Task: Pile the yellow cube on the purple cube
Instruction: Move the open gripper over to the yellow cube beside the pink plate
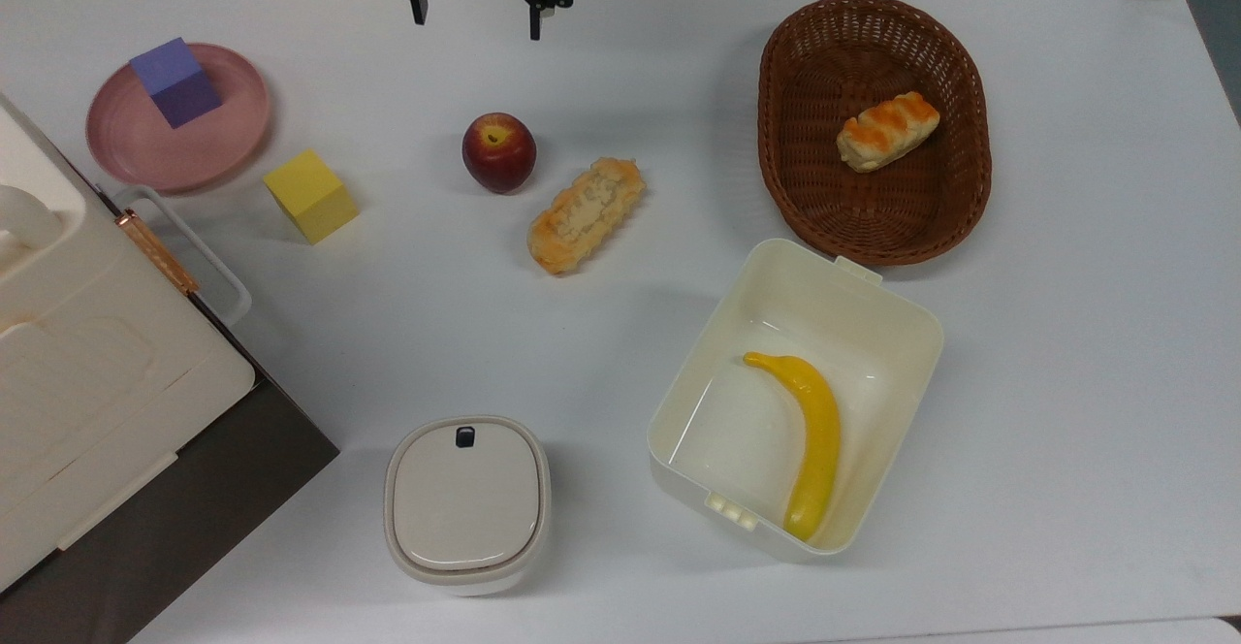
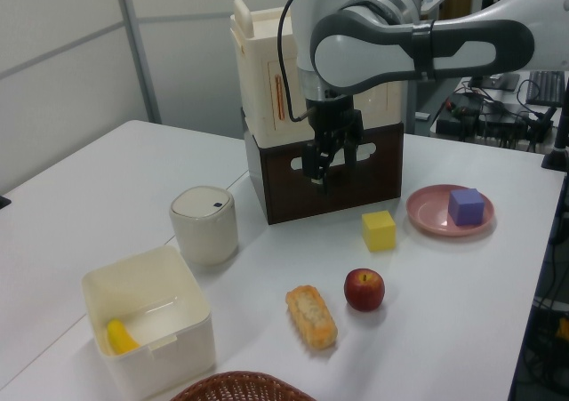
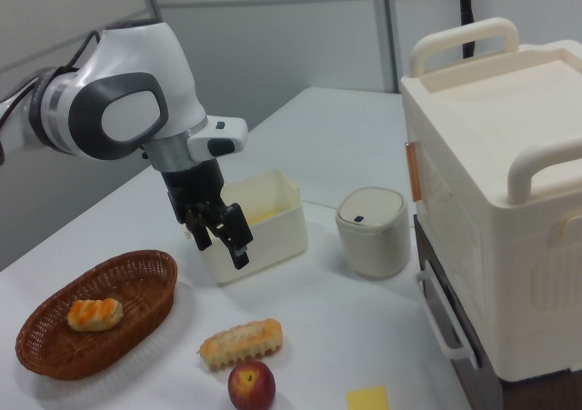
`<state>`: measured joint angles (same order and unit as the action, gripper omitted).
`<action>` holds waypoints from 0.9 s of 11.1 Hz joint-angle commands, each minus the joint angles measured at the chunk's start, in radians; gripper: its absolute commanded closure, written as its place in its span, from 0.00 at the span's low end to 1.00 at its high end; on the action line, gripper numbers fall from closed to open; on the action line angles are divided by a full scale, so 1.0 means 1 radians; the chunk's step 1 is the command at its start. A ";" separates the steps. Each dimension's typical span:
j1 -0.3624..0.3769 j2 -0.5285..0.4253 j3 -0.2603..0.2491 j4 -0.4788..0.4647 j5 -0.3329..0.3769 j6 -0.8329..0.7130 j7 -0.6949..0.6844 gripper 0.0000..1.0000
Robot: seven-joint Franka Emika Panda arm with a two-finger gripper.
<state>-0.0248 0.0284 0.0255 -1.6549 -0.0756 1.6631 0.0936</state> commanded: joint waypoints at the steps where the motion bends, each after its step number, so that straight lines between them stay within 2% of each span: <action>1: 0.006 0.013 -0.010 -0.005 0.016 -0.010 -0.018 0.00; 5: -0.003 0.019 -0.022 0.003 0.005 -0.003 -0.185 0.00; 10: -0.139 0.024 -0.022 -0.006 -0.018 -0.003 -0.564 0.00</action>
<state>-0.1178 0.0534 0.0083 -1.6545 -0.0776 1.6632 -0.3125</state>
